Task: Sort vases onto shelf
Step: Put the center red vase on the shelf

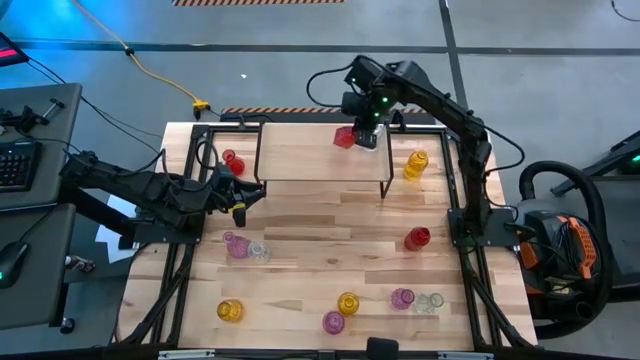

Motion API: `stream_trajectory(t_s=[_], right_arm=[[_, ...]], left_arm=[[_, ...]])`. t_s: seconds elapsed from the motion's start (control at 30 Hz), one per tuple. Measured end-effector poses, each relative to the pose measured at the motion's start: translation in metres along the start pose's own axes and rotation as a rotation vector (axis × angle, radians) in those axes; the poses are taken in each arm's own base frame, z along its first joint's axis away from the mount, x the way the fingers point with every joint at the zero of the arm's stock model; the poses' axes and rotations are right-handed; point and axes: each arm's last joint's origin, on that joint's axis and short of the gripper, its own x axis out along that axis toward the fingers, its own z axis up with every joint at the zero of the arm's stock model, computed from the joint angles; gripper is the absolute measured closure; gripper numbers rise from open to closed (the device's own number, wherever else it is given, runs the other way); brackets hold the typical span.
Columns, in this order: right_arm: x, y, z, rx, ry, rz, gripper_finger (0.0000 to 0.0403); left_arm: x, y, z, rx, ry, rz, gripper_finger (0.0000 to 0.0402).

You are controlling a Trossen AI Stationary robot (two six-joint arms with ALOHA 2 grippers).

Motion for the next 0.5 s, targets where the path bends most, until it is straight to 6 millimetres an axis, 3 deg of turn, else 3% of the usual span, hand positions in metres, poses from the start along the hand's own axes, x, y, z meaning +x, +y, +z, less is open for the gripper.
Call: stream_trajectory(t_s=[0.5], right_arm=[[0.01,-0.0026,0.0025,0.0,0.025,-0.017,0.04]], left_arm=[[0.0001,0.0,-0.0001,0.001,0.0,0.0,0.0282]])
